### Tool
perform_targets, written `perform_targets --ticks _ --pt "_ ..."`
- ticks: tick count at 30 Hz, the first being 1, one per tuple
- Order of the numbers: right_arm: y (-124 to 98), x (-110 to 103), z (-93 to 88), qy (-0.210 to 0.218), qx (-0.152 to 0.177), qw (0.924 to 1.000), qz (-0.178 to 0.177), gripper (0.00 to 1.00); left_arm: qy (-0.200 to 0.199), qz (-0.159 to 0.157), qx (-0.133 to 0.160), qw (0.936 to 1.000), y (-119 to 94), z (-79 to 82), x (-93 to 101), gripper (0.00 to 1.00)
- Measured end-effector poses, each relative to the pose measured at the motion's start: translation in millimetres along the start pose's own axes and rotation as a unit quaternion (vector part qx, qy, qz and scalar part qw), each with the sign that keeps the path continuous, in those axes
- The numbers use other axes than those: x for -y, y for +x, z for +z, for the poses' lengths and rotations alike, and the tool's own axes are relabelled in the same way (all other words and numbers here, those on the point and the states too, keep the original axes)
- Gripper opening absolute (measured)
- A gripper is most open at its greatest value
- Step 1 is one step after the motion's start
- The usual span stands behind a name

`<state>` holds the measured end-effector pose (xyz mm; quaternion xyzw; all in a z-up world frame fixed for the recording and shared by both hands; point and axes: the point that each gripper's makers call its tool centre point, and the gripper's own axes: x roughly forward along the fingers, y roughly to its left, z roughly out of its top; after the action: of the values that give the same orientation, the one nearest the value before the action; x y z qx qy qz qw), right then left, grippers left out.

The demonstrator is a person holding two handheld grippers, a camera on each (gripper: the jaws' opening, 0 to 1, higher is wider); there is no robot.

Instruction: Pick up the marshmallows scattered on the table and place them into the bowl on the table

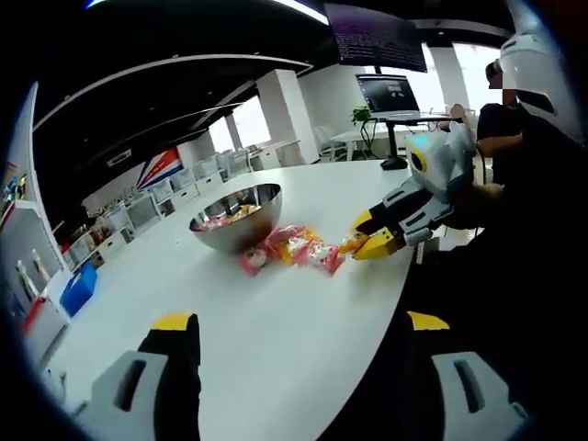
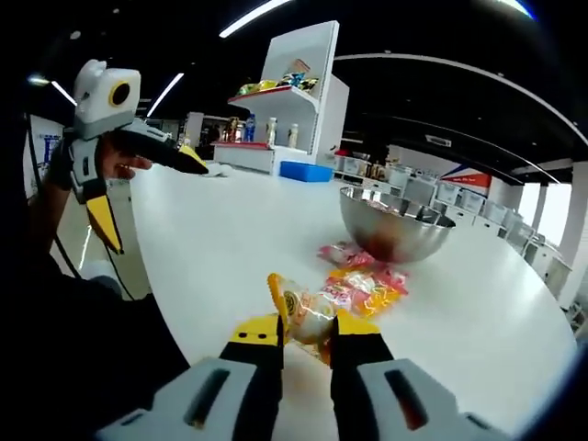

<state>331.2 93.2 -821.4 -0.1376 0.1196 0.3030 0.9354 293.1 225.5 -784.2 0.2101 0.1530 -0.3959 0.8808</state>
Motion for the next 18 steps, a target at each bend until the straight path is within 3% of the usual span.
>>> perform_targets --ticks 18 --pt "-45.9 80.0 74.7 0.015 0.084 0.993 -0.082 0.14 0.004 0.003 -0.001 1.0 -0.5 3.2 -0.7 0.88"
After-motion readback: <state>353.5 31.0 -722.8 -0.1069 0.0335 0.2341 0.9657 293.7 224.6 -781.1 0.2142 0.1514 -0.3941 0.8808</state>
